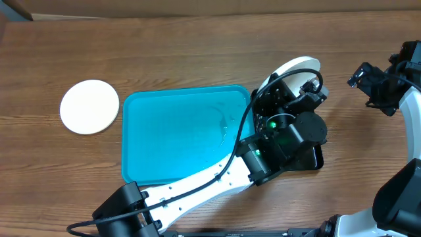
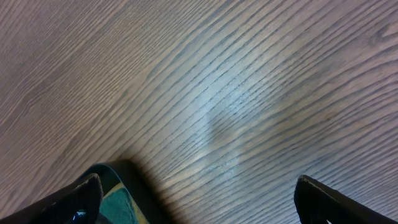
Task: Clean dirty plates on tray and stack at the side
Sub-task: 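Carry the white plate left and lower it onto the plate stack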
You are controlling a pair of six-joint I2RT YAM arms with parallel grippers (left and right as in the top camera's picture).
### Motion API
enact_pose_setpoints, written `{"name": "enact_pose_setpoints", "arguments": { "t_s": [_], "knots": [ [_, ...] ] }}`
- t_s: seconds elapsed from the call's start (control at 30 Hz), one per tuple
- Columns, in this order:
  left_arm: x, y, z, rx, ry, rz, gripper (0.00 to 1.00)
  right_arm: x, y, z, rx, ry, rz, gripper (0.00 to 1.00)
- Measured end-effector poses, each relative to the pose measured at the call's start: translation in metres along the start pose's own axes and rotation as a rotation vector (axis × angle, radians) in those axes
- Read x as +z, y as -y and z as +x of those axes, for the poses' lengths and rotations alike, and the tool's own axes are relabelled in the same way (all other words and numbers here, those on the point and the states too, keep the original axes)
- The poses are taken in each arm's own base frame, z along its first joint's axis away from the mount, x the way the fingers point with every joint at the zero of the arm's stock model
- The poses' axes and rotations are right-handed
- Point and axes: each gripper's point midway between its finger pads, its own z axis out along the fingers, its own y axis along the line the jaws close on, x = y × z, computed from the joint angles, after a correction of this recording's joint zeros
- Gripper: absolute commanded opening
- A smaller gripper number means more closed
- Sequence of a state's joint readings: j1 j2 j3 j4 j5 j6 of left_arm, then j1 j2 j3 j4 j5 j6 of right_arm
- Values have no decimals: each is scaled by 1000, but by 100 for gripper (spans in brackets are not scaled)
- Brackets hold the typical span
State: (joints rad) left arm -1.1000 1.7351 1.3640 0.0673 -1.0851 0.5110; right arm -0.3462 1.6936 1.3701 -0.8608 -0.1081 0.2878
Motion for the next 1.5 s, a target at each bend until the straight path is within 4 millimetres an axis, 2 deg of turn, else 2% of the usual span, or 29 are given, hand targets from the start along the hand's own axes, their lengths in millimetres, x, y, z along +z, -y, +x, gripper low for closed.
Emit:
{"name": "enact_pose_setpoints", "arguments": {
  "t_s": [0.2, 0.4, 0.5, 0.6, 0.77, 0.87, 0.93, 1.07, 1.13, 1.17, 1.23, 1.4, 1.5],
  "knots": [
    [7, 9, 14, -95, -35, 51, 4, 0, 0, 0, 0, 0, 0, 100],
    [34, 16, 54, -172, -171, 189, 4, 0, 0, 0, 0, 0, 0, 100],
    [51, 10, 75, -260, -278, 293, 4, 0, 0, 0, 0, 0, 0, 100],
    [70, -6, 89, -415, -369, 398, 4, 0, 0, 0, 0, 0, 0, 100],
    [109, -59, 119, -720, -469, 488, 4, 0, 0, 0, 0, 0, 0, 100],
    [123, -92, 161, -863, -571, 475, 4, 0, 0, 0, 0, 0, 0, 100],
    [126, -116, 199, -954, -669, 430, 4, 0, 0, 0, 0, 0, 0, 100],
    [123, -168, 272, -1117, -828, 295, 4, 0, 0, 0, 0, 0, 1, 100],
    [117, -199, 312, -1202, -889, 200, 4, 0, 0, 0, 0, 0, 1, 100],
    [115, -207, 321, -1224, -901, 175, 4, 0, 0, 0, 0, -1, 0, 100],
    [106, -235, 354, -1292, -939, 87, 4, 0, 0, 0, 0, 0, 0, 100],
    [85, -281, 407, -1404, -982, -69, 4, 0, 0, 0, 0, 0, 0, 100],
    [72, -296, 433, -1452, -1007, -151, 4, 0, 0, 0, 0, 0, 0, 100]
  ]
}}
